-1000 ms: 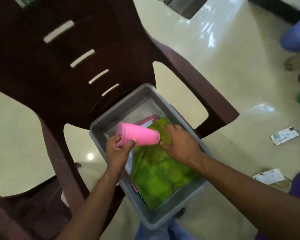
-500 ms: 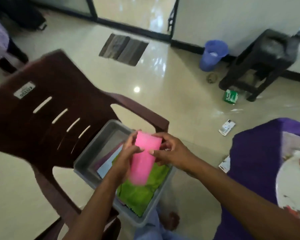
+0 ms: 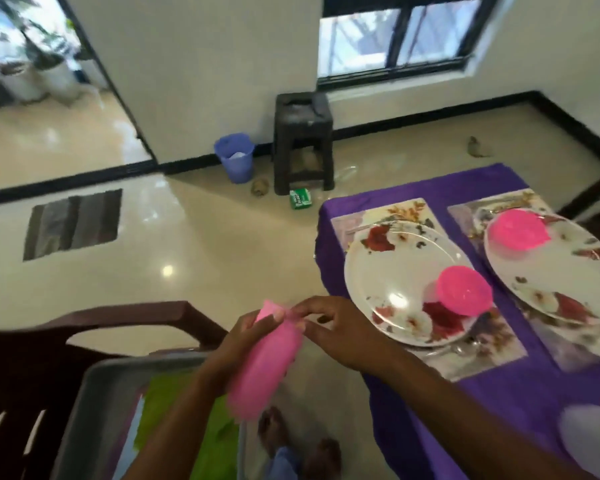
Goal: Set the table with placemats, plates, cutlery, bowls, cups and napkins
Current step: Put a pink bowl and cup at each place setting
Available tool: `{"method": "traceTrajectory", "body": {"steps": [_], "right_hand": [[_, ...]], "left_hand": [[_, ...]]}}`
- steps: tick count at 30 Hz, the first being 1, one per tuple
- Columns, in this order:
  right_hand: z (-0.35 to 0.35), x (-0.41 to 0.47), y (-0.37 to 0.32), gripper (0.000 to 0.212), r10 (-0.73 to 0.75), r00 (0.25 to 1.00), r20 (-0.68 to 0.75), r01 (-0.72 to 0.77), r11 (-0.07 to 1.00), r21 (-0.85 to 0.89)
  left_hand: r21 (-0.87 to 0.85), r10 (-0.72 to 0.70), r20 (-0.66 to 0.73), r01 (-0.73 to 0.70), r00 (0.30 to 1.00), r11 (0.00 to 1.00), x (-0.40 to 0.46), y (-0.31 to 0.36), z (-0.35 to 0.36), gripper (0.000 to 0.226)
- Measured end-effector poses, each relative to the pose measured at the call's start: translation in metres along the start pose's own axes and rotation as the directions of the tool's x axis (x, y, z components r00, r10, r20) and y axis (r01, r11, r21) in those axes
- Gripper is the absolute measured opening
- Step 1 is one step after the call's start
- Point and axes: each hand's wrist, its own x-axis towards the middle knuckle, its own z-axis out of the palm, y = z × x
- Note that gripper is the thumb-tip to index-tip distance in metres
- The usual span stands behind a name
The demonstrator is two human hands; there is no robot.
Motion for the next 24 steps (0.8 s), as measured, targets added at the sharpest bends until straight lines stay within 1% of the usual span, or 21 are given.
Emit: {"method": "traceTrajectory", "body": {"steps": [2,5,7,10,14,16,18,19,21,22,24], "right_hand": [[-0.025,-0.023,0.007,0.023,0.032,0.999,-0.026,-0.030,0.998,0.056],[-0.053,-0.052,0.014,0.022,0.108,0.992,-0.064,-0.096,0.982,0.161],[-0.071,-0.065,0.017,0.022,0.138,0.985,-0.105,-0.116,0.975,0.189],[-0.098,-0.081,0.020,0.021,0.140,0.970,-0.200,-0.095,0.971,0.218],[-0.120,-0.102,0.035,0.020,0.194,0.935,-0.298,-0.115,0.958,0.261],[-0.129,-0.112,0.044,0.019,0.230,0.903,-0.363,-0.126,0.949,0.289],[-0.140,-0.122,0.048,0.016,0.255,0.861,-0.441,-0.118,0.942,0.313],[-0.145,-0.126,0.049,0.016,0.270,0.831,-0.486,-0.110,0.937,0.332],[-0.156,-0.137,0.049,0.019,0.306,0.745,-0.593,-0.088,0.926,0.368],[-0.162,-0.142,0.048,0.018,0.315,0.705,-0.635,-0.072,0.923,0.378],[-0.172,-0.150,0.047,0.015,0.335,0.651,-0.681,-0.057,0.916,0.397]], "left_hand": [[0.023,-0.043,0.116,0.041,0.992,0.999,0.007,0.005,0.032,0.053],[0.087,-0.117,0.222,0.100,0.968,0.991,0.018,0.007,0.065,0.061],[0.136,-0.135,0.270,0.101,0.953,0.986,0.028,0.011,0.080,0.064],[0.206,-0.183,0.337,0.117,0.924,0.972,0.046,0.030,0.106,0.066],[0.292,-0.263,0.388,0.153,0.883,0.944,0.068,0.040,0.143,0.082],[0.338,-0.298,0.415,0.158,0.860,0.928,0.079,0.045,0.163,0.086],[0.386,-0.353,0.442,0.180,0.825,0.905,0.093,0.053,0.179,0.095],[0.397,-0.383,0.459,0.201,0.802,0.896,0.099,0.056,0.185,0.099],[0.427,-0.433,0.516,0.216,0.740,0.878,0.109,0.064,0.201,0.098],[0.447,-0.437,0.541,0.194,0.719,0.873,0.115,0.068,0.208,0.097],[0.484,-0.405,0.572,0.105,0.714,0.869,0.126,0.075,0.224,0.096]]}}
